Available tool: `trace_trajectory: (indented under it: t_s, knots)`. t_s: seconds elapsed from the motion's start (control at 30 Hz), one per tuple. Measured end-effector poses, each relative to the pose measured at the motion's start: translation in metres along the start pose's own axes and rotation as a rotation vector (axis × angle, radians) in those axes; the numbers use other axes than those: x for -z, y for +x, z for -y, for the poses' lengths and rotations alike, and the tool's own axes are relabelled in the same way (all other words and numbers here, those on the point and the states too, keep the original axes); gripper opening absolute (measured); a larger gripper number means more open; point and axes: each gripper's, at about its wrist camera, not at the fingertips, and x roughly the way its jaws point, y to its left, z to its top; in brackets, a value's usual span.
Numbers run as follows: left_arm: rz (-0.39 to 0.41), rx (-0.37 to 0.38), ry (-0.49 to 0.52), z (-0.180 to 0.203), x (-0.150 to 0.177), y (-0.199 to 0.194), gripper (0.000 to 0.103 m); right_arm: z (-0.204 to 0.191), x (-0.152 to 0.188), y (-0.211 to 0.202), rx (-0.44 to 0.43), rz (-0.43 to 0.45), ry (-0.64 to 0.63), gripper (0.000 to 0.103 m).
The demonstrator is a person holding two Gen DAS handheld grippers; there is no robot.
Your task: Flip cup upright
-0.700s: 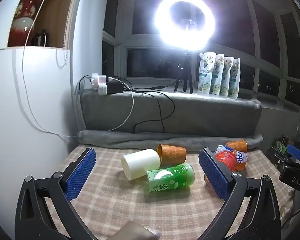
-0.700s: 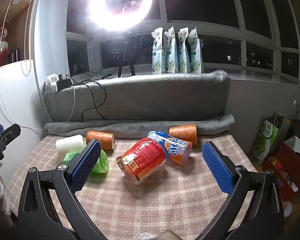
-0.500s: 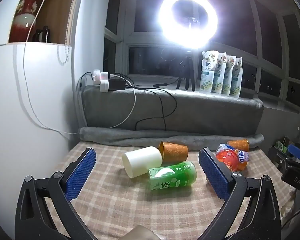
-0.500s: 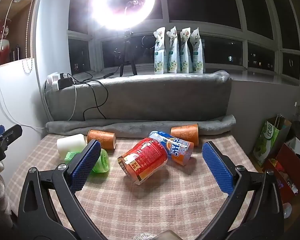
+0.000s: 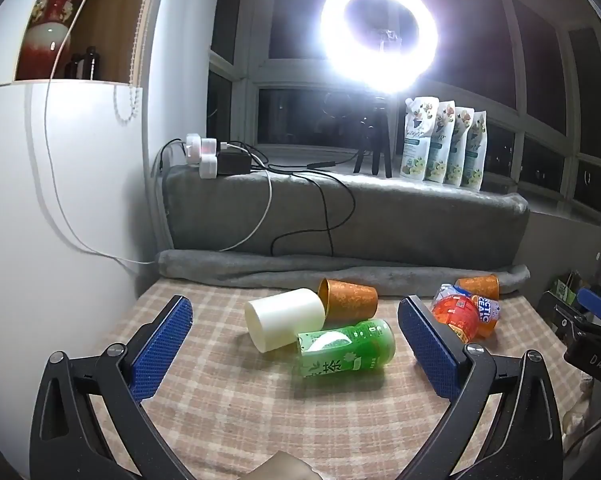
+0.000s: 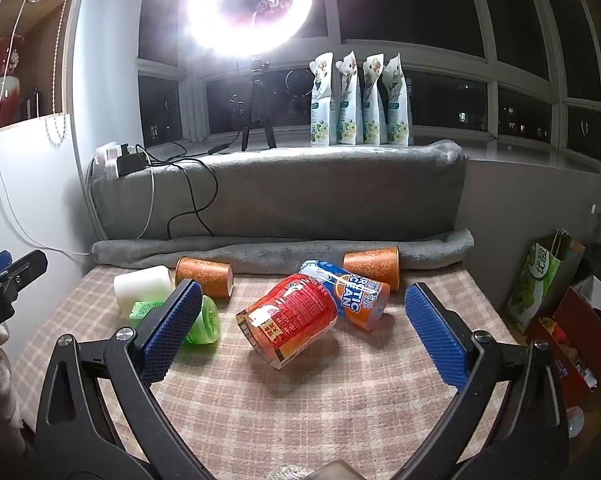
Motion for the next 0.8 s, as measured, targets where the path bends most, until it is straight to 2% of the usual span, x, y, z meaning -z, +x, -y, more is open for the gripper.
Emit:
trace_trajectory:
  t_s: [0.8]
  knots:
    - [-0.001,0.009,0.006,0.0053,-0.0005,-0.0014,0.102,0.0004,0.0009,0.0018,-0.006,-0.006,0.0,0.103]
